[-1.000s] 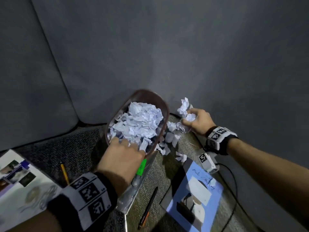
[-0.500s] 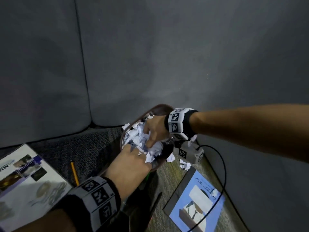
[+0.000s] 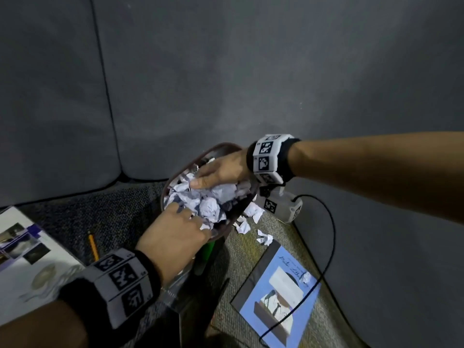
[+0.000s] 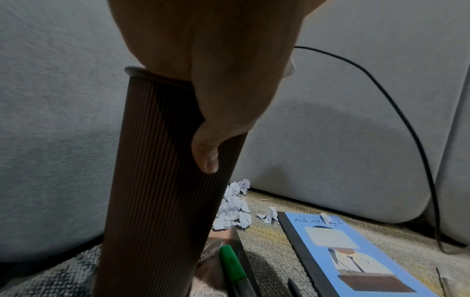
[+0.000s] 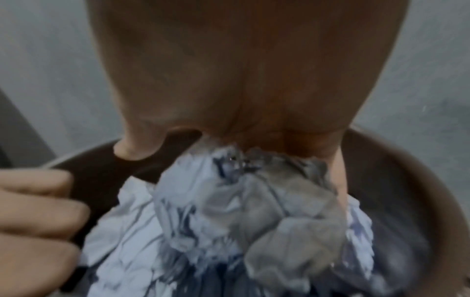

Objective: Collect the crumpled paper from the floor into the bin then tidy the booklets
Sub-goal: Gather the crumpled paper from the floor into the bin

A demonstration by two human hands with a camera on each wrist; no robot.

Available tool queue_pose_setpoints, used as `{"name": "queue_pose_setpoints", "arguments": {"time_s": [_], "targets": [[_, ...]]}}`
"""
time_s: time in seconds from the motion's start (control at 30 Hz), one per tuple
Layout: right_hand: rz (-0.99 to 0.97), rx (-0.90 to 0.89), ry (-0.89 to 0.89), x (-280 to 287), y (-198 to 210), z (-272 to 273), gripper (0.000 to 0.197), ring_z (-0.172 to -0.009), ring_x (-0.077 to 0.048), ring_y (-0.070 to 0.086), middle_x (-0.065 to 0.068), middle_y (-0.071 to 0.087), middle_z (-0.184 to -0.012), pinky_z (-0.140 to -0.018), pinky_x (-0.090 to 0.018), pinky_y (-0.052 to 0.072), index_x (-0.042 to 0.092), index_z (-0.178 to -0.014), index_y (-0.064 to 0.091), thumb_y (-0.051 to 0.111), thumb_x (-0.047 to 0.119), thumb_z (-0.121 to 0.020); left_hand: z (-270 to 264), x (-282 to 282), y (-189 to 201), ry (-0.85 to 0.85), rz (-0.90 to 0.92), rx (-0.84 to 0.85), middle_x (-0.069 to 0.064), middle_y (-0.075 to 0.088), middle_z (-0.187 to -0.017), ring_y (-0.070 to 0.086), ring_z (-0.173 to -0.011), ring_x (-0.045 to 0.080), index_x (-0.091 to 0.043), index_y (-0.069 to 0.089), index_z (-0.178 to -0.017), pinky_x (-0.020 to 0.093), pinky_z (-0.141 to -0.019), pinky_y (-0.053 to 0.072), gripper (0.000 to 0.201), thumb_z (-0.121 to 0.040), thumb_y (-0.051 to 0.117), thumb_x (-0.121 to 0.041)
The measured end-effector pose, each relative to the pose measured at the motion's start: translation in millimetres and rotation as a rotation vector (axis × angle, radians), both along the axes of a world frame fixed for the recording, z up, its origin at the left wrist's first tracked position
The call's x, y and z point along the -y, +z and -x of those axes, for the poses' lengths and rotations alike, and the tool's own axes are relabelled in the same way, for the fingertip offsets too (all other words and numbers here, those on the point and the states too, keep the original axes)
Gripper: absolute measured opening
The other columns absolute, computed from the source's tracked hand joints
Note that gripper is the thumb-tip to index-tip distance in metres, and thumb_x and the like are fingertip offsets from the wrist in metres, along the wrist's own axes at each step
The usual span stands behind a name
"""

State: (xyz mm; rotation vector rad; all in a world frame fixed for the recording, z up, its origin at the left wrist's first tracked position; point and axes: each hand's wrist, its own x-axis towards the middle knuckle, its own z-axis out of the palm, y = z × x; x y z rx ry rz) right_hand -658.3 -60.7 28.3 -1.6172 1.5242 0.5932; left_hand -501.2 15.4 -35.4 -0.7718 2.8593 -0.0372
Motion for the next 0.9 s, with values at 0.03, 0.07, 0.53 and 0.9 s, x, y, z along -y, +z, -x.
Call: {"name": "queue_pose_setpoints", "arguments": {"time_s": [0.03,0.07,0.53,0.9], "targets": [[0.033,-0.037,0.054,0,4,1,0.064,-0.142,-0.021,0.027,0.003,0.03,-0.155,-0.112,-0.047,0.021,0.033,-0.147,0.031,0.034,0.065,-0.092,0,0,-1,0.004,-0.002,0.013,0.004,0.053,-0.124,0.047,-0.116,0.026,-0.022,0.048,-0.122,0.039,-0.093,0.029,0.031,-0.094,0.035,-0.014],[0.072,-0.093,0.132,0,7,1,0.062,-0.143,-0.02,0.024,0.004,0.027,-0.156,-0.114,-0.049,0.017,0.034,-0.148,0.029,0.029,0.064,-0.093,-1,1,-3,0.009,-0.002,0.026,0.003,0.053,-0.124,0.047,-0.115,0.026,-0.023,0.048,-0.121,0.039,-0.093,0.03,0.031,-0.094,0.036,-0.014],[0.287,-0.078,0.184,0,33,43,0.025,-0.065,-0.008,0.061,0.011,0.065,-0.068,-0.066,-0.028,0.049,0.027,-0.072,0.063,0.067,0.049,-0.083,2,5,-5,0.017,-0.01,0.01,0.003,0.055,-0.12,0.048,-0.114,0.022,-0.023,0.048,-0.122,0.038,-0.092,0.03,0.033,-0.096,0.033,-0.012],[0.054,-0.145,0.354,31,-64,34,0.026,-0.06,-0.009,0.057,0.007,0.065,-0.066,-0.06,-0.023,0.046,0.02,-0.071,0.066,0.065,0.04,-0.087,5,9,-7,0.031,0.007,0.056,0.002,0.055,-0.12,0.049,-0.112,0.025,-0.025,0.049,-0.119,0.039,-0.089,0.031,0.029,-0.096,0.035,-0.016]]}}
